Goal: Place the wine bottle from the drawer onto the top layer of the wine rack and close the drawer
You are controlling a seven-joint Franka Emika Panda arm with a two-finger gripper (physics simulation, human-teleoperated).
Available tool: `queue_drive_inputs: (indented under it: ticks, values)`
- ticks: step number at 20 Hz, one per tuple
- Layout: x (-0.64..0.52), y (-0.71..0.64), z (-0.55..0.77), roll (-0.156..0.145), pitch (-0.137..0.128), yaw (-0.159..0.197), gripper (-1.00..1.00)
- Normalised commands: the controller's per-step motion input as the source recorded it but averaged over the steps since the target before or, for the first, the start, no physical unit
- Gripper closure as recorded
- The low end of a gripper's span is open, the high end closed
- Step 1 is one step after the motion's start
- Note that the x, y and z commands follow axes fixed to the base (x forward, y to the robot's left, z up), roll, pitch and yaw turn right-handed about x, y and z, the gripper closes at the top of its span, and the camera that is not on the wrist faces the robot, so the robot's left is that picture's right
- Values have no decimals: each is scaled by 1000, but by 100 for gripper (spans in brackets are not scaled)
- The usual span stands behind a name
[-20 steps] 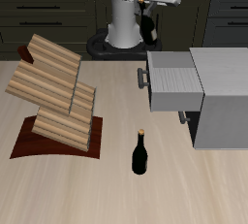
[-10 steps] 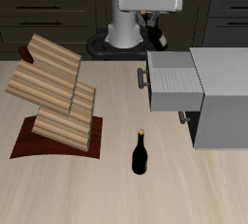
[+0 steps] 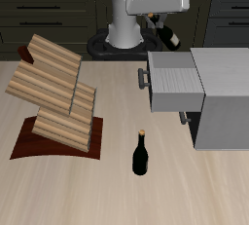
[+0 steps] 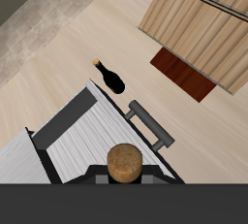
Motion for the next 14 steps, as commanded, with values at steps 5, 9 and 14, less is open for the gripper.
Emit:
queue_drive_inputs:
  ticks: [5,9,14]
  values:
    - [8,24,-18,49,-2,11,100]
    - [77,-22,-5,93,34,-86,100]
    - [79,85,-43,46,30,-53,100]
